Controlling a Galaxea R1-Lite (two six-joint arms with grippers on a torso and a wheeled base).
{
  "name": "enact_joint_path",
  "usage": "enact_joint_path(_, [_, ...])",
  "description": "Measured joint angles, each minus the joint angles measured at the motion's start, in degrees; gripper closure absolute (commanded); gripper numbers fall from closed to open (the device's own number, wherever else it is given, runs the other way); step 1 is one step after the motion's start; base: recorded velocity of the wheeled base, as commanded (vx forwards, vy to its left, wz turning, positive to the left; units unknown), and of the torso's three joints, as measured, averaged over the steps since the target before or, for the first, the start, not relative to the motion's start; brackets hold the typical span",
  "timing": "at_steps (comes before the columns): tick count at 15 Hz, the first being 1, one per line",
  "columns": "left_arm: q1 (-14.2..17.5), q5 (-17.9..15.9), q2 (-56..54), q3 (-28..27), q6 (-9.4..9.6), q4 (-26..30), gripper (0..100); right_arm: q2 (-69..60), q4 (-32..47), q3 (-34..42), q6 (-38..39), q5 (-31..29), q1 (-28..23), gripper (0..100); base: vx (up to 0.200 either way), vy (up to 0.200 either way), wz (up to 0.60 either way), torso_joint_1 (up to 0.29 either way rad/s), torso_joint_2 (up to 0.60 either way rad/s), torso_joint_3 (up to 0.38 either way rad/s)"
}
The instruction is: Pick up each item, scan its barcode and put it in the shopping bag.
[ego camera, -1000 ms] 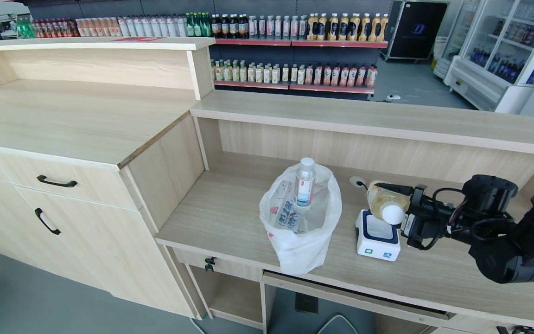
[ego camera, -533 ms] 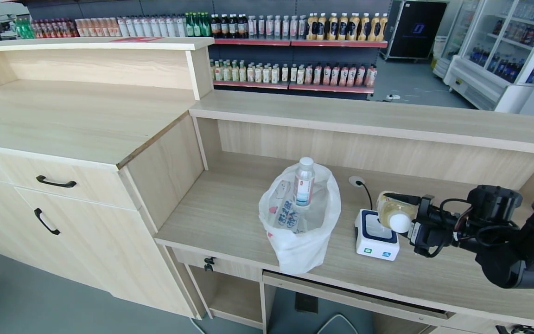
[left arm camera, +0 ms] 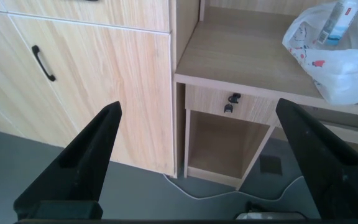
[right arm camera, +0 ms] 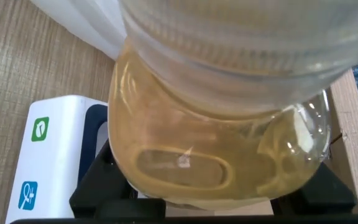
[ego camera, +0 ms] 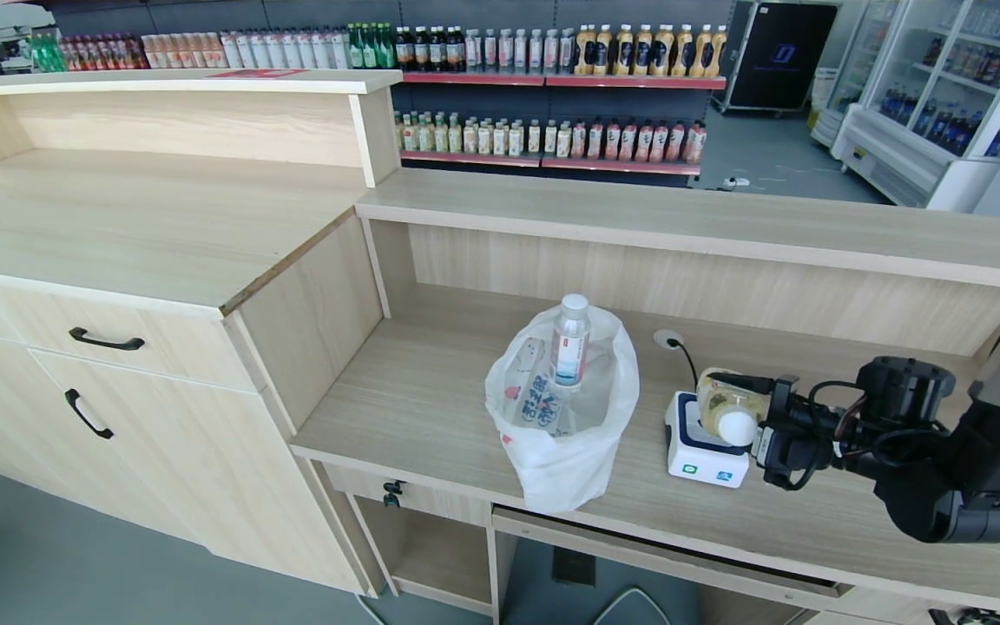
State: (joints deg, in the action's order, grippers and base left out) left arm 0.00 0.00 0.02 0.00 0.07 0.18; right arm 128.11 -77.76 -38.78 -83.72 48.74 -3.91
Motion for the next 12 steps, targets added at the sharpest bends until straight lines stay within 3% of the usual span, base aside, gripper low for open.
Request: enact_joint_path(12, [0.00,0.00,0.00,0.00,-0.05,0.00,0,4.11,-0.93,-2.95,0.44,0.00,0.63,100,0.000,0.000,0.00,0.000,0.00,0.000])
